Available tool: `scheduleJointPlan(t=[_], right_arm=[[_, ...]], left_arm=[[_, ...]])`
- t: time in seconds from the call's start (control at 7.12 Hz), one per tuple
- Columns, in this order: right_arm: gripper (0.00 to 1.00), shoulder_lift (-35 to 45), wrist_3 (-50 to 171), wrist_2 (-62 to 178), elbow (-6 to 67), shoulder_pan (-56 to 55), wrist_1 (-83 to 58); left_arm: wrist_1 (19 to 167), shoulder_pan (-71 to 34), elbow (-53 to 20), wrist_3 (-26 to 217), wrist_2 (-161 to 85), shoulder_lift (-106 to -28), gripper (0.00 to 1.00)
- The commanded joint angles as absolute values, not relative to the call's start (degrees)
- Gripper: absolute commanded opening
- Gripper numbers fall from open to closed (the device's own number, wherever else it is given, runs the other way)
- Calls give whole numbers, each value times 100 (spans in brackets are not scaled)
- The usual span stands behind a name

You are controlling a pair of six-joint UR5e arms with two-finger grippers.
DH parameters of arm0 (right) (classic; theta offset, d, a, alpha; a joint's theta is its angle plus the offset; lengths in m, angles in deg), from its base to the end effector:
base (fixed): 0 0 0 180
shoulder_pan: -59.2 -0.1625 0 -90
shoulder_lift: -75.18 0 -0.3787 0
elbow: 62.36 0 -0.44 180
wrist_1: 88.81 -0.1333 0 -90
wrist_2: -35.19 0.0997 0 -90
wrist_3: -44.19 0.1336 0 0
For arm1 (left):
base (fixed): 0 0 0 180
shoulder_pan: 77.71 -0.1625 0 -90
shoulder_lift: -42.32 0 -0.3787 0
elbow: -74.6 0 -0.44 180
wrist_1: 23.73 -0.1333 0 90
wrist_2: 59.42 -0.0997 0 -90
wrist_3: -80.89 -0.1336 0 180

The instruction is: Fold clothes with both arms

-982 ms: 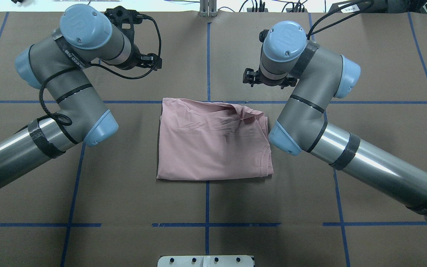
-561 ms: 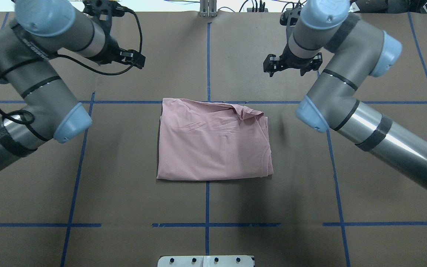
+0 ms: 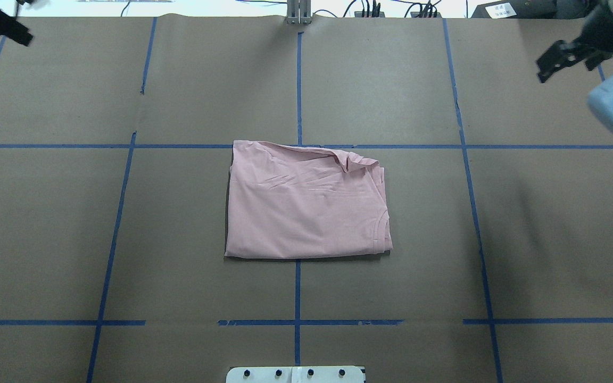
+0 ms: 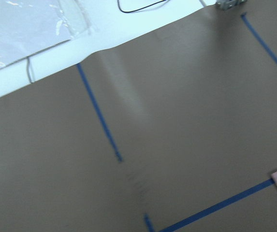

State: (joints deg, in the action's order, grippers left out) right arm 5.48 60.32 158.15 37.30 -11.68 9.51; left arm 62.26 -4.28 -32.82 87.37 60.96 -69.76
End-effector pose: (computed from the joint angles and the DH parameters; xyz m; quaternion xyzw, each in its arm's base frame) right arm -0.1545 -0.6308 0.3654 0.0872 -0.3201 -0.0778 0.9402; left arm 0.1167 -0.6225 0.2695 0.2383 0.3033 0.1604 0.9086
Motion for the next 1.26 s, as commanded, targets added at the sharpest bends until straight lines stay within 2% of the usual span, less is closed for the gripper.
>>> scheduleJointPlan(t=[0.0, 0.28, 0.56, 0.84, 1.12], right_arm=[[100, -615, 5535, 15780, 3714, -1760, 919], [100, -1022, 5483, 16511, 3529, -2321, 866], [100, -1768, 5087, 16632, 3537, -2735, 429], [100, -2507, 4894, 16623, 3529, -2869, -281], [100, -2712, 4911, 16623, 3555, -2878, -364]], left_arm=[[6187, 253, -3254, 8264, 6695, -6038, 100], [6318, 646, -2702, 8203, 6696, -5780, 100], [6652, 973, -2569, 8168, 7018, -5114, 100], [6601, 1342, -2446, 6916, 7494, -4577, 100], [6487, 1343, -2489, 6920, 7505, -4461, 100]])
